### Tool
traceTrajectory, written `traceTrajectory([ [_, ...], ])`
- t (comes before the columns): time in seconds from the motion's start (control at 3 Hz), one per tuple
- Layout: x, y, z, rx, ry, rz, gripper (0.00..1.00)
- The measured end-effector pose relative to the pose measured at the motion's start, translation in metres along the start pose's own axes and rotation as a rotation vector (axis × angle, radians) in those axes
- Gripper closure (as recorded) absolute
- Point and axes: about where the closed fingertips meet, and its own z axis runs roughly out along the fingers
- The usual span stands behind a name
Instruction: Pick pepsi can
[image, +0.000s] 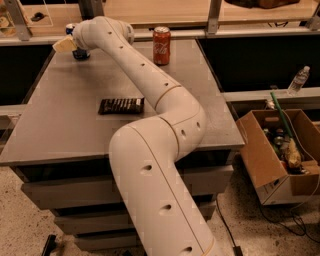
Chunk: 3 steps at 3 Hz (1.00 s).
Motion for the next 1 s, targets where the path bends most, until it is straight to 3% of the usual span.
traceTrajectory([
  [0.67, -0.0017, -0.0055, -0.0001, 0.001, 0.000, -0.011, 0.63],
  [1.0, -0.0036, -0.0031, -0.0032, -0.027, -0.007, -0.023, 0.86],
])
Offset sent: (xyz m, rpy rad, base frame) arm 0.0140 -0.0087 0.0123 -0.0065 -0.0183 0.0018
